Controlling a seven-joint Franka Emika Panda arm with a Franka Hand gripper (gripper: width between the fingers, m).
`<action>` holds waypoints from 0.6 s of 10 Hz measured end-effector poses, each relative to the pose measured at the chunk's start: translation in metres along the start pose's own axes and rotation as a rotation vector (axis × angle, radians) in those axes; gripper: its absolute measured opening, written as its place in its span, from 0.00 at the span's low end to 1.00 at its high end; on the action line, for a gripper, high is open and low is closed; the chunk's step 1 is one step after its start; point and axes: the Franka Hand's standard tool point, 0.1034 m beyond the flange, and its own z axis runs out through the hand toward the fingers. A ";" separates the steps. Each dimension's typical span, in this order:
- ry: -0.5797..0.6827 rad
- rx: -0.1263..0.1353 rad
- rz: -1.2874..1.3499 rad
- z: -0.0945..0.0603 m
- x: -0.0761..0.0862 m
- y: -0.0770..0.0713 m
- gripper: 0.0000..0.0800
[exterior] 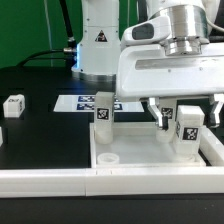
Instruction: Assemble square table
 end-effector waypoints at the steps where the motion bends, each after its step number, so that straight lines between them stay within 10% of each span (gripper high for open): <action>1: 0.000 0.000 0.000 0.000 0.000 0.000 0.77; 6: -0.001 0.000 0.000 0.000 0.000 0.000 0.81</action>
Offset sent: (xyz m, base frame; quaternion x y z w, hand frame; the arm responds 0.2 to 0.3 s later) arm 0.0000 0.0000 0.0000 0.0000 0.0000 0.0000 1.0000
